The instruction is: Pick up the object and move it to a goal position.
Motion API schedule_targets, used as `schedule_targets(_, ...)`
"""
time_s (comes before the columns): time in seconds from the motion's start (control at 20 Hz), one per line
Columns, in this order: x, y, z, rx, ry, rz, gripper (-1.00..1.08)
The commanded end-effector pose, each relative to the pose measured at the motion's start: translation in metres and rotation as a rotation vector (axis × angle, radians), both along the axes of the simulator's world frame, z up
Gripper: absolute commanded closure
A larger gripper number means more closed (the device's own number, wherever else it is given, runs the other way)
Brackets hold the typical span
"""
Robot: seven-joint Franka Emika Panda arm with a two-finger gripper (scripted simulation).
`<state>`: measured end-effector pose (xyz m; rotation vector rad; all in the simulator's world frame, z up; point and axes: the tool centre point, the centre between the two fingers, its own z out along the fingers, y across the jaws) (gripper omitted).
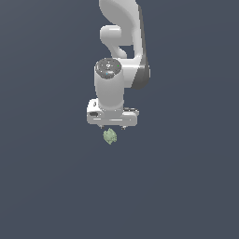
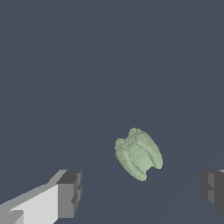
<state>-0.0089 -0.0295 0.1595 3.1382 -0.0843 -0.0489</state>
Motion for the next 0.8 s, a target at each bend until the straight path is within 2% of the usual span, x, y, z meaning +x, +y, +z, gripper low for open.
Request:
schedule_targets(0.0,0.000,0.000,0.000,0.000,0.000,0.000,-0.92)
schedule_targets(0.45,-0.006,-0.018,0.002,0.014,0.012,-0.037,-0.92)
schedule_targets(0.75,-0.006,-0.018,0.001,0.013,0.011,-0.048,-0.92)
